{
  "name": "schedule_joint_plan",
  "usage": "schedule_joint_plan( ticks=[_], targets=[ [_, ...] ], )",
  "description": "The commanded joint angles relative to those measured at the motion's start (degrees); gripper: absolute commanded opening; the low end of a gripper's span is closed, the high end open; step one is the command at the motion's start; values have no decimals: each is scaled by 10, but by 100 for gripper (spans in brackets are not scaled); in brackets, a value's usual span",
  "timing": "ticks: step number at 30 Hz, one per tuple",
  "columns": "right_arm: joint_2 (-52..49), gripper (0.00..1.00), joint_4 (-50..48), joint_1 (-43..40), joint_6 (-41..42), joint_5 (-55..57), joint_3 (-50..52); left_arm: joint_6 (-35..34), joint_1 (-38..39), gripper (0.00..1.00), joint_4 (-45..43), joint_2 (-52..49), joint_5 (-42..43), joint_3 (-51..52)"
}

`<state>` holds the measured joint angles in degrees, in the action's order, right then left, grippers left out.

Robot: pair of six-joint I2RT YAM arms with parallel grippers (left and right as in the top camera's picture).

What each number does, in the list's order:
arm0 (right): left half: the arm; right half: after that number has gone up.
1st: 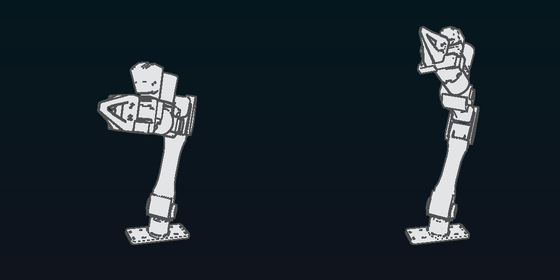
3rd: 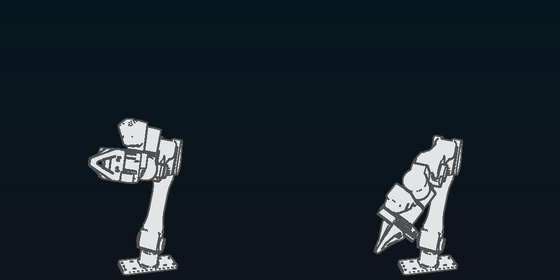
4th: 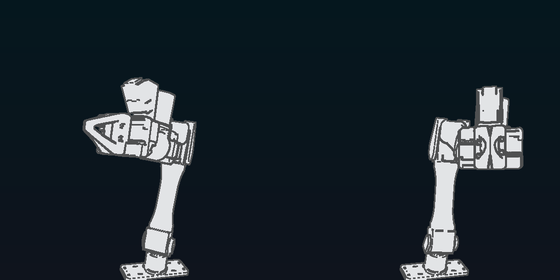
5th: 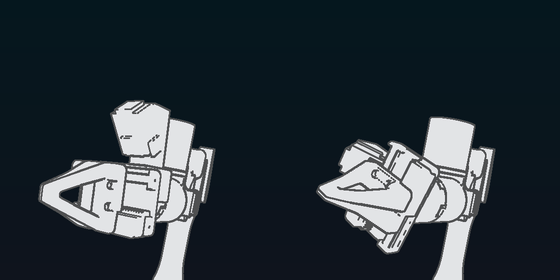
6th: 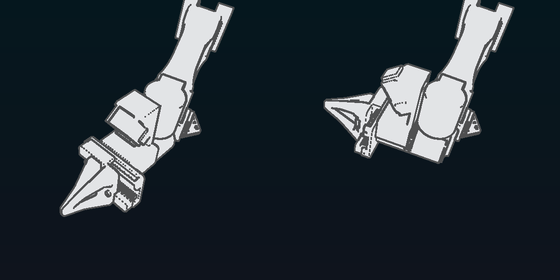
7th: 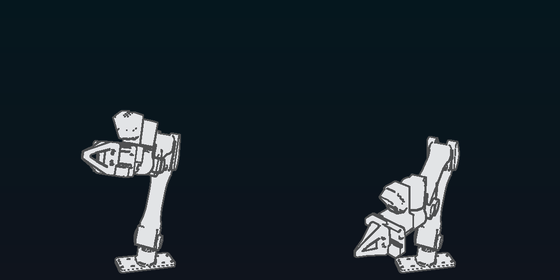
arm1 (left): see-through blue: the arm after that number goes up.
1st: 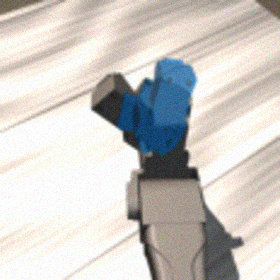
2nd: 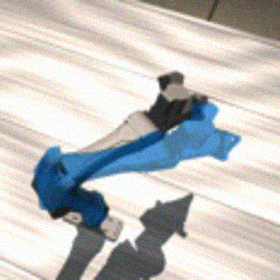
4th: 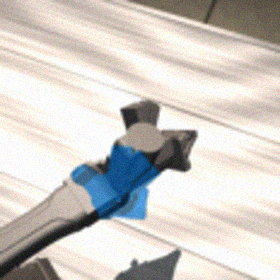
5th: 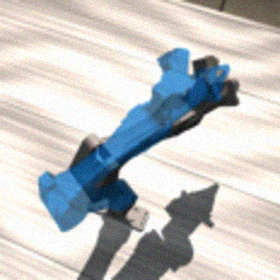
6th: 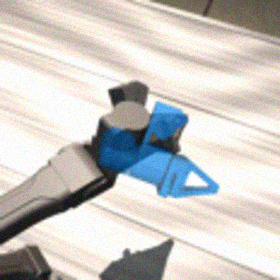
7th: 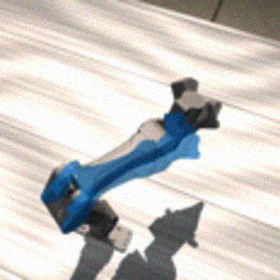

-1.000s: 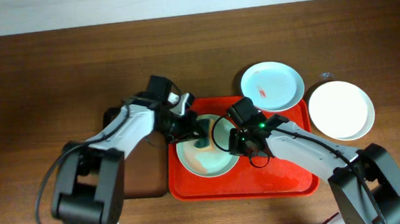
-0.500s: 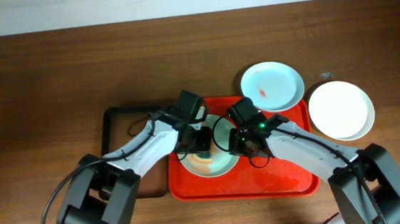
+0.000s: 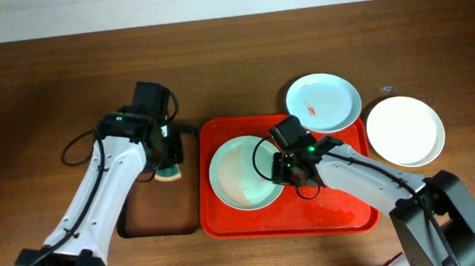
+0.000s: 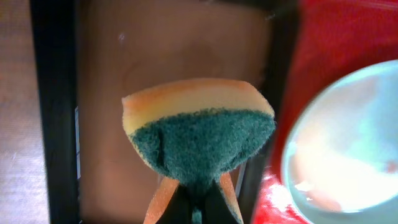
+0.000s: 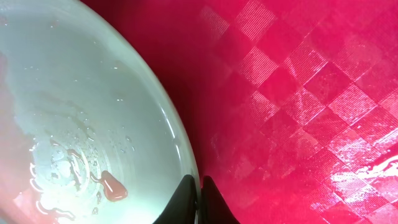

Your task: Clean dirty plates on tray and stack at the side

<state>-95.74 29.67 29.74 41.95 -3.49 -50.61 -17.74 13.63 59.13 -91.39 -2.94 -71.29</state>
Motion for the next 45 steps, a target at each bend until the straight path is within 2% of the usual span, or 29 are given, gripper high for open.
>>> schedule_joint_plan(
  ticks=[1, 4, 5, 10, 12, 14, 15, 19, 22, 26, 30, 31, 32, 33, 34, 36, 38, 39, 45],
  targets=[
    [-8, 9, 1, 3, 1, 10, 2, 7, -2, 0, -78, 0, -16, 95],
    [-8, 9, 0, 3, 1, 10, 2, 48, -2, 0, -194, 0, 41, 190],
    [-8, 9, 1, 3, 1, 9, 2, 72, -2, 0, -225, 0, 92, 210],
    [-8, 9, 0, 3, 1, 9, 2, 87, -1, 0, -241, 0, 182, 223],
    [-8, 9, 0, 3, 1, 10, 2, 87, -1, 0, -242, 0, 183, 222],
    [-8, 9, 0, 3, 1, 9, 2, 87, -2, 0, -242, 0, 217, 221],
    [-8, 9, 1, 3, 1, 9, 2, 87, -2, 0, -242, 0, 211, 220],
    [-8, 10, 1, 3, 1, 9, 2, 84, -9, 0, -184, 0, 75, 184],
    [-8, 10, 1, 3, 1, 9, 2, 84, -73, 0, -106, 0, 73, 132],
    [-8, 10, 2, 3, 1, 9, 2, 83, -115, 0, -102, 0, 87, 132],
    [-8, 9, 2, 3, 1, 9, 2, 82, -118, 2, -102, 0, 87, 133],
    [-8, 10, 3, 3, 1, 9, 2, 82, -118, 16, -102, 0, 87, 133],
    [-8, 10, 3, 3, 1, 9, 2, 80, -118, 64, -102, 0, 92, 133],
    [-8, 11, 3, 3, 1, 9, 2, 80, -118, 76, -102, 0, 111, 133],
    [-8, 15, 3, 3, 1, 10, 2, 80, -121, 77, -102, 2, 141, 130],
    [-8, 16, 5, 3, 1, 9, 2, 71, -133, 80, -101, 19, 141, 110],
    [-8, 23, 5, 3, 1, 10, 2, 42, -163, 82, -96, 58, 143, 77],
    [-8, 27, 5, 3, 1, 10, 2, 20, -188, 99, -98, 96, 143, 70],
    [-11, 27, 5, 3, 1, 12, 2, 17, -201, 99, -97, 127, 141, 70]
  ],
)
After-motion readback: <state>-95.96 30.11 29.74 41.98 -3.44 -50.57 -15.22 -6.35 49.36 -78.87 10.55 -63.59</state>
